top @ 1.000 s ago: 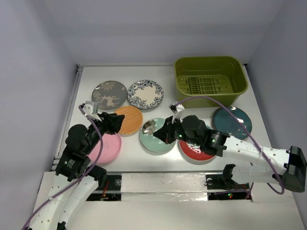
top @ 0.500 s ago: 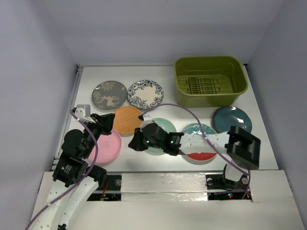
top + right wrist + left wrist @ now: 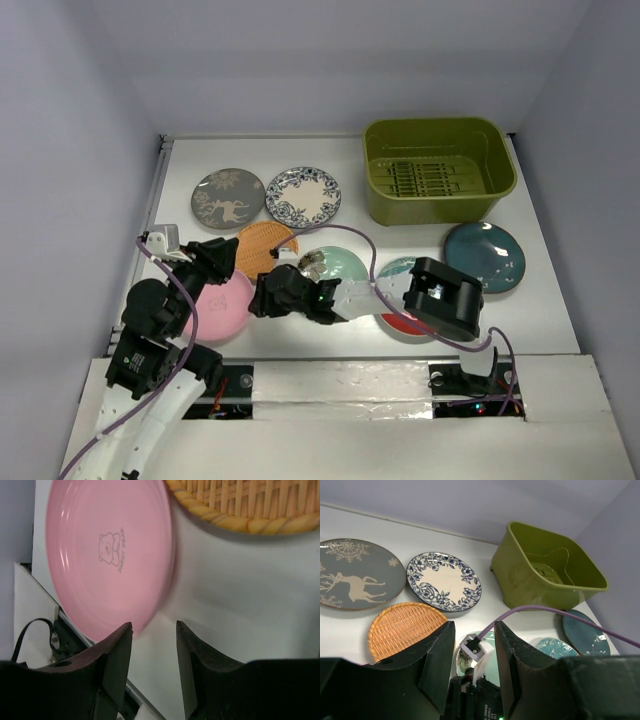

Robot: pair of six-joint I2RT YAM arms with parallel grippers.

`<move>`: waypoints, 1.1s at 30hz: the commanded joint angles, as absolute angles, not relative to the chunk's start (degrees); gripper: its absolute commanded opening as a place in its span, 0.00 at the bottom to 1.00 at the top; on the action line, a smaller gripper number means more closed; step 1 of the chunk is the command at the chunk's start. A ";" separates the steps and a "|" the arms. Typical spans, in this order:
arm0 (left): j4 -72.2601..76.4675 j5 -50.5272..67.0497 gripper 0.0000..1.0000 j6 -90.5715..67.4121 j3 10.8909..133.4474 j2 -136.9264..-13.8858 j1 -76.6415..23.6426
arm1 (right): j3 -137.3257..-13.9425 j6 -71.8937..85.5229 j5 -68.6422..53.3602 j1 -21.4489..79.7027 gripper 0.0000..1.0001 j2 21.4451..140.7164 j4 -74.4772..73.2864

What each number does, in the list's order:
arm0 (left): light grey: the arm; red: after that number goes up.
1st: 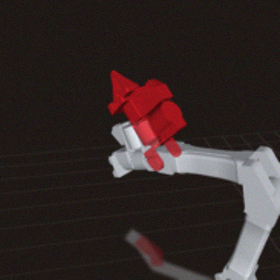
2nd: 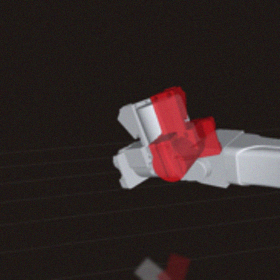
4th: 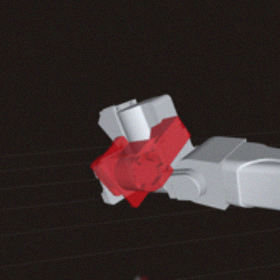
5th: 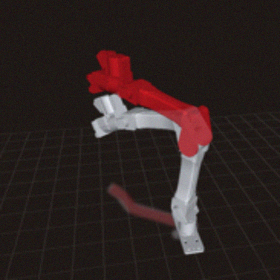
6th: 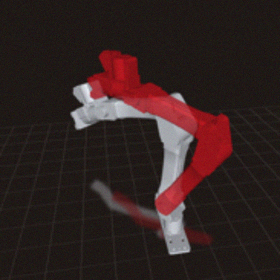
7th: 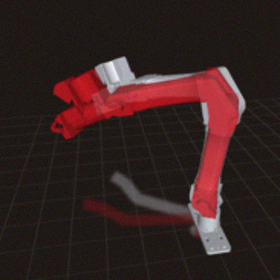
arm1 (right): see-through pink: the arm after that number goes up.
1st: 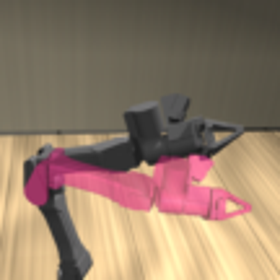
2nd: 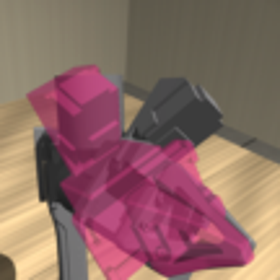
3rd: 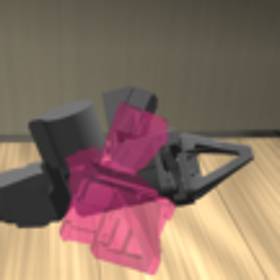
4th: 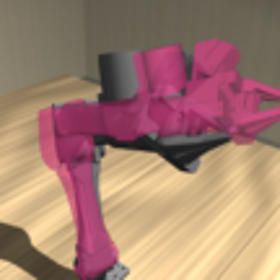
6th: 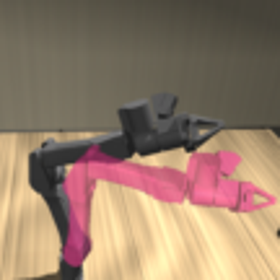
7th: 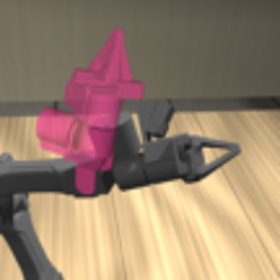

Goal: Place the plates into the plastic bin on the countertop

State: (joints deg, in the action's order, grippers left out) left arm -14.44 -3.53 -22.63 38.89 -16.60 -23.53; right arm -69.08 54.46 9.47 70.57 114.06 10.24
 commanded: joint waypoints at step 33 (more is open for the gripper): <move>-13.27 -6.15 0.34 -23.12 39.20 -13.54 -23.73 | -67.42 47.03 23.55 63.39 0.00 95.12 9.25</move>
State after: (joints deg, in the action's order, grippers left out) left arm -14.59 -4.93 -22.76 38.89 -14.74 -23.53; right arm -67.35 51.94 16.16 67.20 104.66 6.98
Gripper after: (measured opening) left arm 0.342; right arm 0.026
